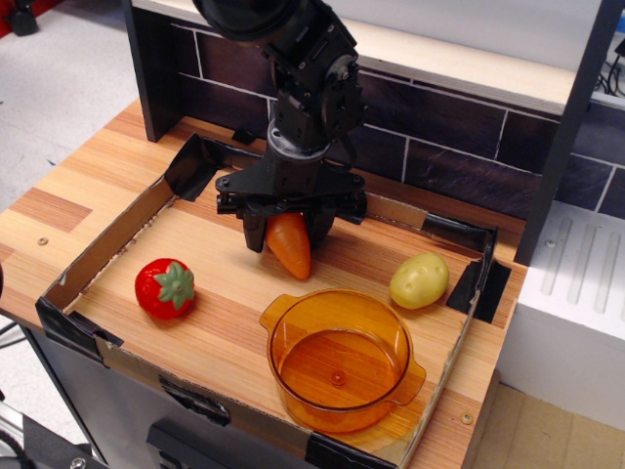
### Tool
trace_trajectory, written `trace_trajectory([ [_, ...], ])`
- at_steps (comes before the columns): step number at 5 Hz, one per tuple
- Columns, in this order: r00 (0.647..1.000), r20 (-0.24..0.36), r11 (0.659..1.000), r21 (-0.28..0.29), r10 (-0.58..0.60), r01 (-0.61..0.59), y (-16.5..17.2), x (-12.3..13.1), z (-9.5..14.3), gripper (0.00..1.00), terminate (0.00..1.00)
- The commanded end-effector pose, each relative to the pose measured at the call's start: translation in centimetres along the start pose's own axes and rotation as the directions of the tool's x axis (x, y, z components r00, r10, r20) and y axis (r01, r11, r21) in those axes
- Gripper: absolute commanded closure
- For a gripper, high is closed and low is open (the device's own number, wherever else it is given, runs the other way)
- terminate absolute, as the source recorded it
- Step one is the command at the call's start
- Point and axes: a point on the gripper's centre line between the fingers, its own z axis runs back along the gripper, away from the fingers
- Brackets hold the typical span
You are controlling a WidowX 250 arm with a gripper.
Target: Take carrot out of pot
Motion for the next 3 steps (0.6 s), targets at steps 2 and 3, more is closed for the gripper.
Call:
trace_trajectory([
  [2, 0.997, 0.011, 0.996, -0.035, 0.082, -0.082, 0.7, 1.0, 1.8, 0.0, 0.0],
  [3, 0.997, -0.028, 0.995, -0.064, 0.073, -0.075, 0.8, 1.2, 4.7, 0.0, 0.0],
])
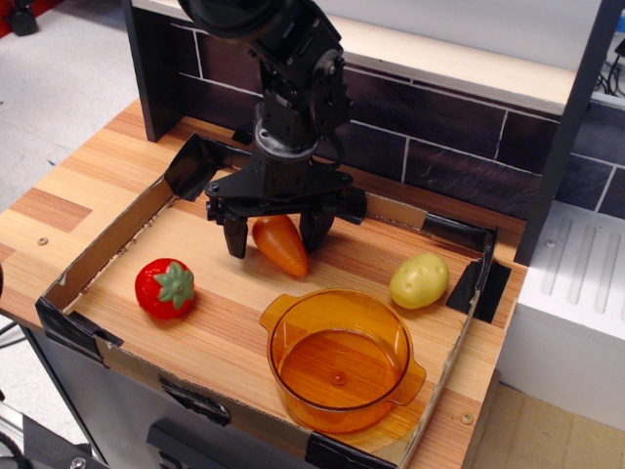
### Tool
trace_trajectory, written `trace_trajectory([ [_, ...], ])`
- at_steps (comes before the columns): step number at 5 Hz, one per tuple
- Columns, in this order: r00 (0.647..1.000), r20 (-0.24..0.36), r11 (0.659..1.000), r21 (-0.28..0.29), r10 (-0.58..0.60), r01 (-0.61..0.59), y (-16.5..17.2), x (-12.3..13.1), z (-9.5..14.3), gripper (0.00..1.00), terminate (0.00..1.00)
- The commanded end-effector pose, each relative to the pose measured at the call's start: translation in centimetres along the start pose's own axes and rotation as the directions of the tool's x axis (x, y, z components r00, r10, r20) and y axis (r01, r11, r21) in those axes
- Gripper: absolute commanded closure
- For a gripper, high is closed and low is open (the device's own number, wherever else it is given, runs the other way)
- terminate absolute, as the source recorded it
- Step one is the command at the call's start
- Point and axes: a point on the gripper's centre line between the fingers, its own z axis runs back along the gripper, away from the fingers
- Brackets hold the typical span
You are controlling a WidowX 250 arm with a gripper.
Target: Take carrot out of pot
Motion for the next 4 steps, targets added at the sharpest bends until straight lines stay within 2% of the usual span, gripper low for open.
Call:
trace_trajectory([
  [1, 1.0, 0.011, 0.994, -0.113, 0.008, -0.007, 0.51, 1.37, 8.48, 0.0, 0.0],
  [3, 1.0, 0.011, 0.994, -0.113, 0.008, -0.007, 0.51, 1.37, 8.48, 0.0, 0.0],
  [4, 1.0, 0.011, 0.994, -0.113, 0.008, -0.007, 0.51, 1.37, 8.48, 0.0, 1.0],
])
